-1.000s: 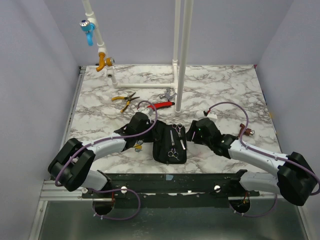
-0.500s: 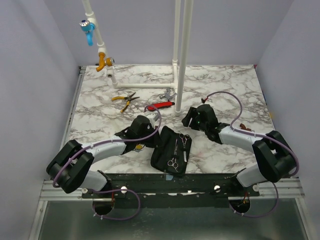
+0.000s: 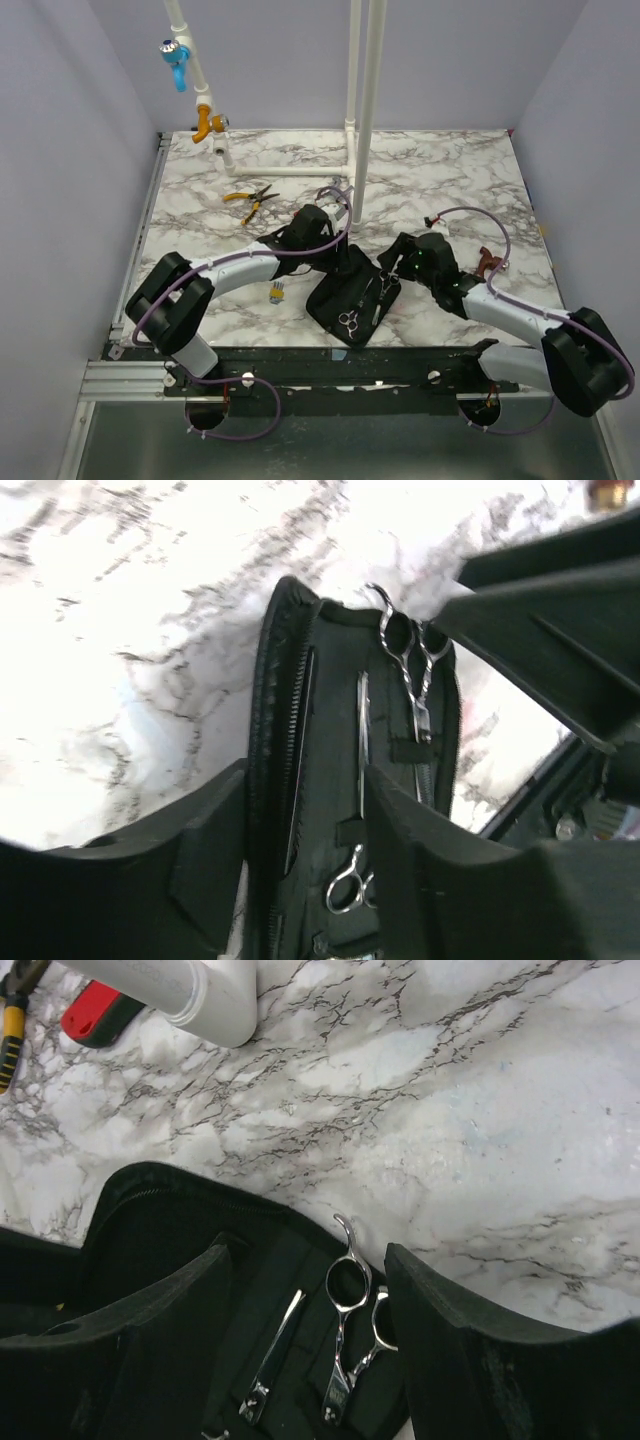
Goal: Sort the hair-cutting tools
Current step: Adjust the hairdressing tool bag at the center of the board.
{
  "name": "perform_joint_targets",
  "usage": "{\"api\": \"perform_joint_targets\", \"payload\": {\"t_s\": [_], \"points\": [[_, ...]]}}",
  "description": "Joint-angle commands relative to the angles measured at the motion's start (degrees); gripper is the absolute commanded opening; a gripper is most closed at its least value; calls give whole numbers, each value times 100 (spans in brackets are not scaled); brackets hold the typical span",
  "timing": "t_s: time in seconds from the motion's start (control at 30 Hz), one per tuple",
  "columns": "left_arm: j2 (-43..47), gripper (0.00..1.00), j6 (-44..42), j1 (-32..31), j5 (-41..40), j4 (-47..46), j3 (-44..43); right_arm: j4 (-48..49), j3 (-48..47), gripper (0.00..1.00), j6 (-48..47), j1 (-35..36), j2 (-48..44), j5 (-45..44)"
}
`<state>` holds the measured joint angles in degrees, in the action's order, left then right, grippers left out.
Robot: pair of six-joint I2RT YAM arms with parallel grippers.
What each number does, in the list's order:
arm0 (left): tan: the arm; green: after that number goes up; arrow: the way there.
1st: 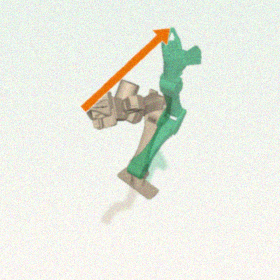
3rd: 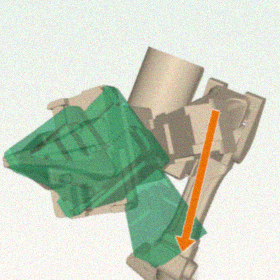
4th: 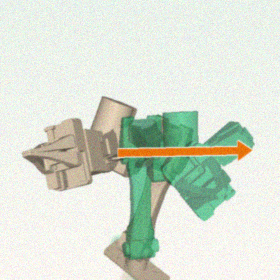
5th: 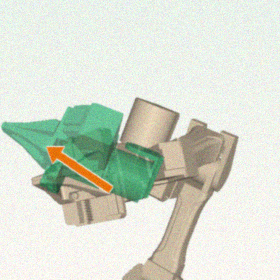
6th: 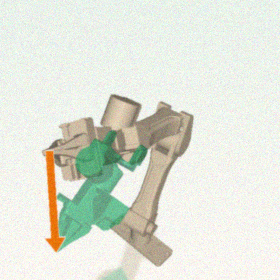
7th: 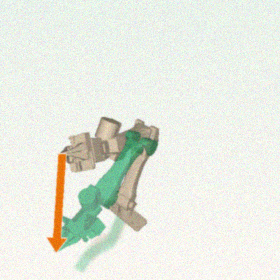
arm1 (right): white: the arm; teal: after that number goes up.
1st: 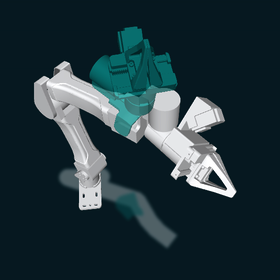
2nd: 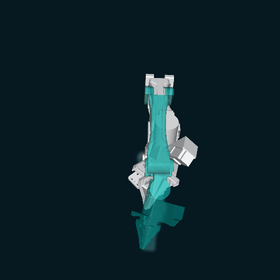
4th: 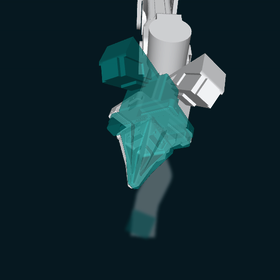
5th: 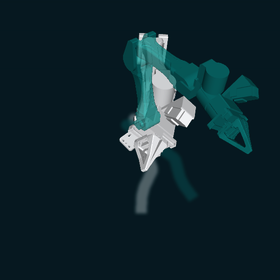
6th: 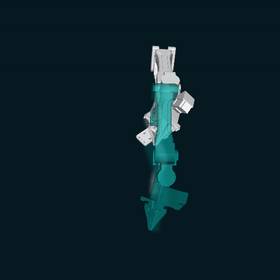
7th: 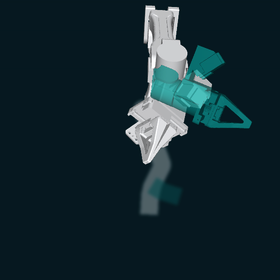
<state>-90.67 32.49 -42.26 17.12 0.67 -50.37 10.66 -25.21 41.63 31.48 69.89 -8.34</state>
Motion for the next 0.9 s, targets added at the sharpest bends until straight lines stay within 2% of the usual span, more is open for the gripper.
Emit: {"api": "perform_joint_targets", "payload": {"t_s": [0.0, 0.27, 0.4, 0.53, 0.67, 0.87], "points": [[108, 54, -11, -19, -1018, 586, -228, -433, 277, 66, 233, -36, -716, -252], [2101, 70, 1129, -193, -2916, 1149, 1169, -997, 523, 67, 132, -28, -1754, -6], [3299, 71, 1863, -514, -3385, 1617, 1912, -1048, 606, 66, 59, -29, -2025, 154], [4010, 68, 2260, -777, -2952, 1455, 2597, -897, 714, 67, 24, -29, -1921, 213], [3911, 64, 1855, -972, -1995, 305, 3052, -619, 719, 66, 89, -28, -1615, 292], [3926, 63, 1834, -1475, -2107, 94, 3190, -480, 678, 66, 35, -36, -1519, 436]]}}
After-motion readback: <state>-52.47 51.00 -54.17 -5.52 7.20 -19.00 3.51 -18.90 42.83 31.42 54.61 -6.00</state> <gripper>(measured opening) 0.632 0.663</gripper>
